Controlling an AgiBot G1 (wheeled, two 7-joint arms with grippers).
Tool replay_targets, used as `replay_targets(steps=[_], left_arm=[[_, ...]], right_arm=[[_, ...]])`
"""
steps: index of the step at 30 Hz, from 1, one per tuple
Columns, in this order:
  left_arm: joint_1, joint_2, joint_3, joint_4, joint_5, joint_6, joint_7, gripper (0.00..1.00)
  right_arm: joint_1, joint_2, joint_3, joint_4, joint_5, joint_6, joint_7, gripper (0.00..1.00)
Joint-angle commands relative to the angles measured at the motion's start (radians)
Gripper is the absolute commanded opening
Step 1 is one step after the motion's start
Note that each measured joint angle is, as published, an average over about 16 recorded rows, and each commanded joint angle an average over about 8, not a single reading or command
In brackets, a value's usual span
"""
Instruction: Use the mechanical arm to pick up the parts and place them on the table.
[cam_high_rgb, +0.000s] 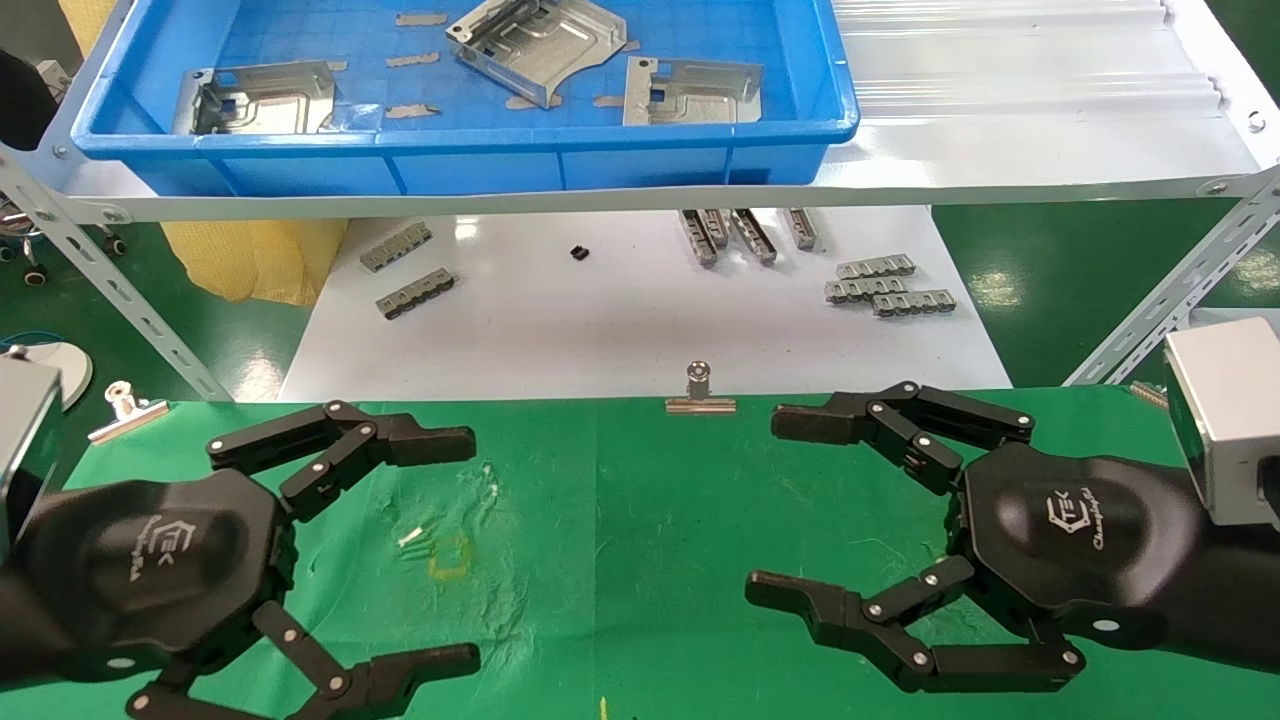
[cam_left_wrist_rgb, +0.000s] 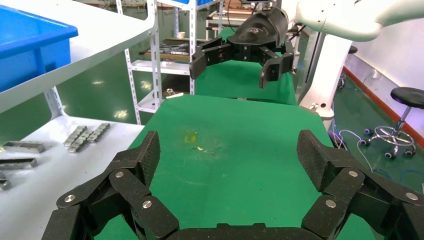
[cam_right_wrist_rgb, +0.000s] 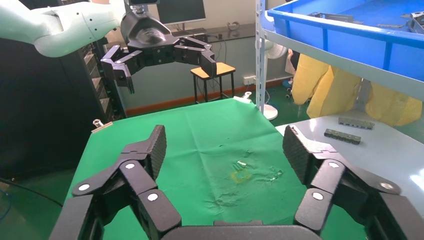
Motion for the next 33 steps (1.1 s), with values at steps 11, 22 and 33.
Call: replay_targets(steps=[11,22,33], left_arm=[[0.0,0.0,0.0,0.0,0.0,0.0,0.0,1.0],[0.0,0.0,0.0,-0.001,0.0,0.0,0.0,1.0],[-0.179,0.071,0.022,0.059,0.059,-0.015,-0.013,1.0]], right_arm=[[0.0,0.0,0.0,0.0,0.0,0.0,0.0,0.0],[0.0,0.0,0.0,0.0,0.0,0.0,0.0,0.0],[0.0,0.0,0.0,0.0,0.0,0.0,0.0,0.0]])
